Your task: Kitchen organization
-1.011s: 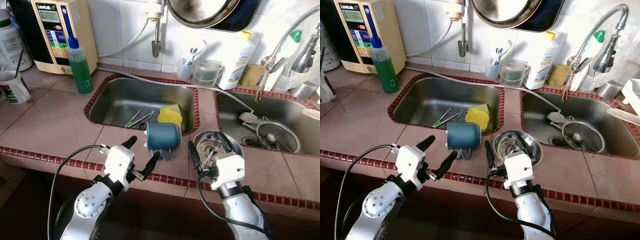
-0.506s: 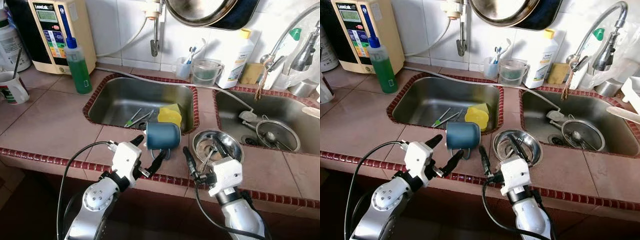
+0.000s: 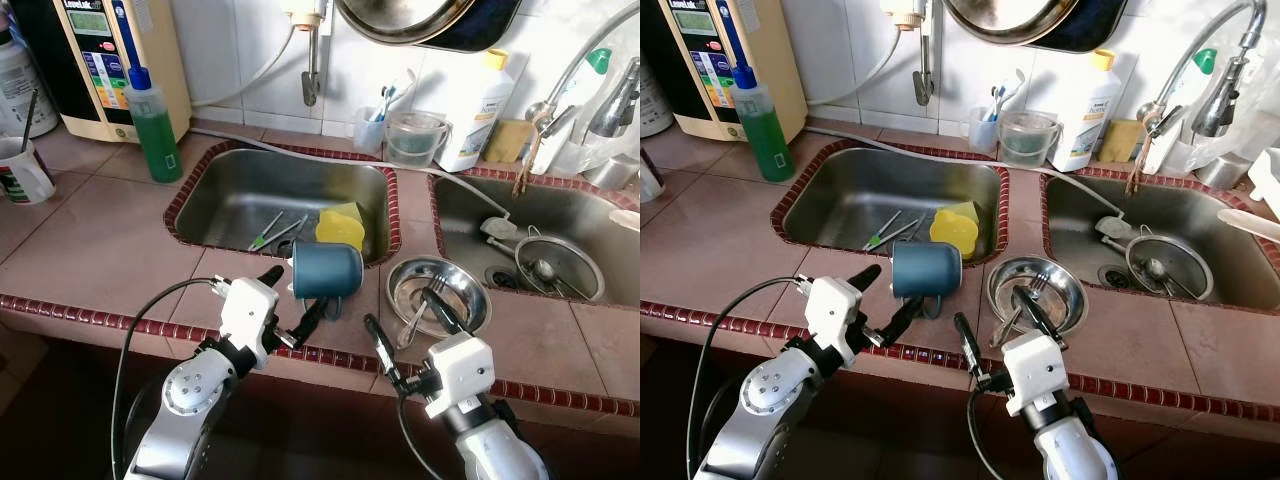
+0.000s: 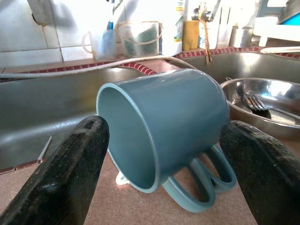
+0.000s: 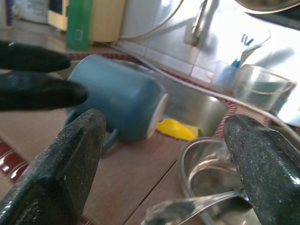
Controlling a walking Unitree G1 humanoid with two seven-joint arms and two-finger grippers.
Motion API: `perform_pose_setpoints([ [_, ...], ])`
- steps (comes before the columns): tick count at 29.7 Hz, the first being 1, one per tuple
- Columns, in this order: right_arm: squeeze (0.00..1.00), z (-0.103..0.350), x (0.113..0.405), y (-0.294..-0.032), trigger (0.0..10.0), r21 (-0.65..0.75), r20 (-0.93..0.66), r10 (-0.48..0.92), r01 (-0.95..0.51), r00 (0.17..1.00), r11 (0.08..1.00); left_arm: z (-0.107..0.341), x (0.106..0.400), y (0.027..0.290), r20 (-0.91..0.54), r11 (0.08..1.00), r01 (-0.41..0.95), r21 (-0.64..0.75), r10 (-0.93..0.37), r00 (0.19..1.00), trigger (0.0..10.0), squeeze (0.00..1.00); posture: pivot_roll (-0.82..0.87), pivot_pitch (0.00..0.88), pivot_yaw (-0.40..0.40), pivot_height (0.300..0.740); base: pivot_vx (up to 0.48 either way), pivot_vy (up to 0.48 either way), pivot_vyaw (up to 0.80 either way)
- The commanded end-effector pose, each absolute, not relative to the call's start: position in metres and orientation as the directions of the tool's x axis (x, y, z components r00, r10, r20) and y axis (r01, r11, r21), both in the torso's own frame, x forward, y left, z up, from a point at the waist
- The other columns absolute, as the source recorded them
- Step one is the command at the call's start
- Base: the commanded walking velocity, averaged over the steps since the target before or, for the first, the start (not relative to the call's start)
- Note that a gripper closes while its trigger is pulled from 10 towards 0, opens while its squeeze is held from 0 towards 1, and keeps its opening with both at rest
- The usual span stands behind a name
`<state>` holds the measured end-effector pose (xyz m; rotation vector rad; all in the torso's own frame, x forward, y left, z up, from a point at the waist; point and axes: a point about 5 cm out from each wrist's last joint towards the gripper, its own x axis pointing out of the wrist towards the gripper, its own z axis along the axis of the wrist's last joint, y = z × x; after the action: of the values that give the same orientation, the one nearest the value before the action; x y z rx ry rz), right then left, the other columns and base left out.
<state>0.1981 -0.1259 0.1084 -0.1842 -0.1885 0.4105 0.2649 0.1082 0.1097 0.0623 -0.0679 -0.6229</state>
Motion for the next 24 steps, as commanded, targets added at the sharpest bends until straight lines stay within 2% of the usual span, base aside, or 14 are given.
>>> perform_pose_setpoints([
  [1,0.0,0.114,0.196,-0.127,10.0,-0.216,0.153,0.417,-0.382,0.896,0.899,0.111,0.269,0.112,0.037,0.815,0.576,0.063,-0.579,0.815,10.0,0.0,-0.19,0.064,-0.049,0.74,0.0,0.0,0.0],
  [11,0.0,0.119,0.192,-0.127,10.0,-0.218,0.146,0.441,-0.406,0.885,0.887,0.116,0.278,0.11,0.031,0.773,0.63,0.077,-0.633,0.773,10.0,0.0,-0.2,0.07,-0.037,0.74,0.0,0.0,0.0],
  [15,0.0,0.121,0.192,-0.127,10.0,-0.217,0.146,0.437,-0.402,0.888,0.89,0.122,0.283,0.107,0.031,0.75,0.657,0.078,-0.66,0.75,10.0,0.0,-0.2,0.119,-0.022,0.74,0.0,0.0,0.0],
  [24,0.0,0.121,0.191,-0.125,10.0,-0.213,0.134,0.442,-0.41,0.887,0.887,0.124,0.285,0.102,0.01,0.683,0.728,0.062,-0.729,0.684,10.0,0.0,-0.2,0.143,-0.016,0.74,0.0,0.0,0.0],
])
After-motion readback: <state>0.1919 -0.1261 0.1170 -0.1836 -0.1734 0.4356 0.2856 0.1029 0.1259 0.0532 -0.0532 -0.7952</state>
